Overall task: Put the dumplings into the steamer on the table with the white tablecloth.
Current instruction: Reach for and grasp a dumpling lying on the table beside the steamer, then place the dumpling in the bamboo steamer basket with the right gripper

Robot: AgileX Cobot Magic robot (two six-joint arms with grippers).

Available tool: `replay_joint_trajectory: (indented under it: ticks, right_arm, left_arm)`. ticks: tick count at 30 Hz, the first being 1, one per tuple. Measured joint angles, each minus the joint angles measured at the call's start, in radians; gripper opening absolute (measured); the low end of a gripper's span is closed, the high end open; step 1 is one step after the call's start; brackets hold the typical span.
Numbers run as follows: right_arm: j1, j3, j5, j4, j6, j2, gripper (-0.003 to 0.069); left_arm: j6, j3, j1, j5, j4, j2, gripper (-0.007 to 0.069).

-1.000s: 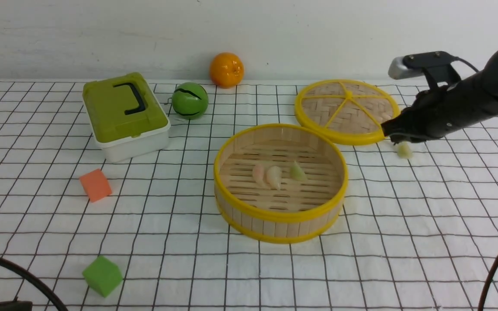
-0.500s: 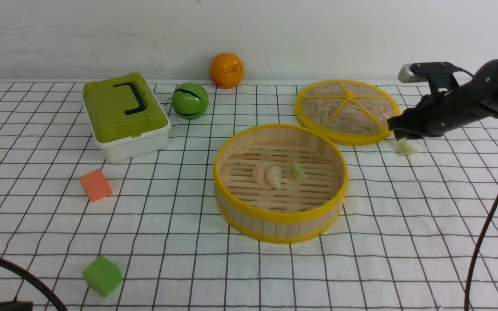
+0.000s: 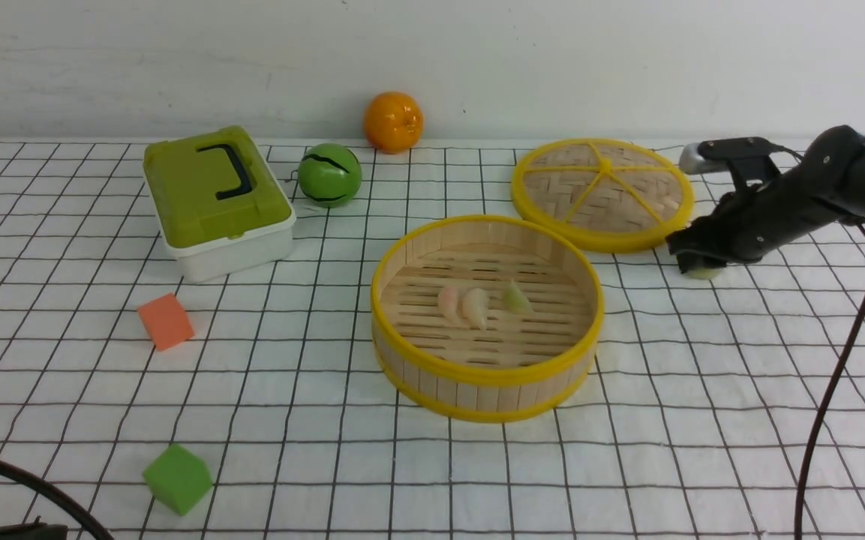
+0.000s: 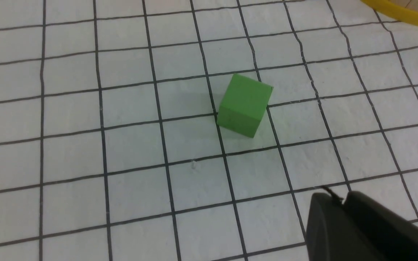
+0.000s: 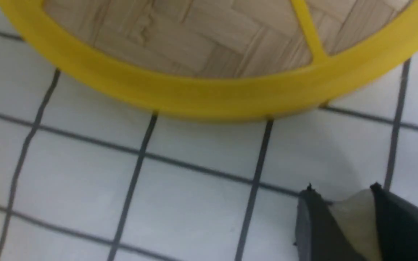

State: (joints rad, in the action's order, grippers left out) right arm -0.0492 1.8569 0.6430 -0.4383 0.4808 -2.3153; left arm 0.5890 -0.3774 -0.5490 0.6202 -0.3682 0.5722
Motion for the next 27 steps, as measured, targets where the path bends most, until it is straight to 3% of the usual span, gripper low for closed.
replay_joint_trajectory:
  ticks: [7,10,13,19,27]
  right_arm:
    - [0.008,-0.001,0.13,-0.075,-0.064,0.161,0.0174]
    - [0.063,0.001,0.226,-0.213,-0.038,0.241,0.0174]
    - [0.144,0.0,0.289,-0.267,0.009,0.24,0.0174]
    - [0.276,-0.069,0.272,-0.163,0.013,0.193,0.0174]
    - [0.298,-0.104,0.143,-0.073,0.013,0.175,0.0174]
  left_arm:
    - [0.0,0.0,0.0,-0.001,0.0,0.0,0.0056]
    - [0.0,0.0,0.0,-0.002,-0.001,0.0,0.0057]
    - [0.0,0.0,0.0,-0.002,-0.001,0.0,0.0057]
    - [0.0,0.0,0.0,-0.003,-0.001,0.0,0.0057]
    - [0.0,0.0,0.0,-0.003,0.003,0.0,0.0057]
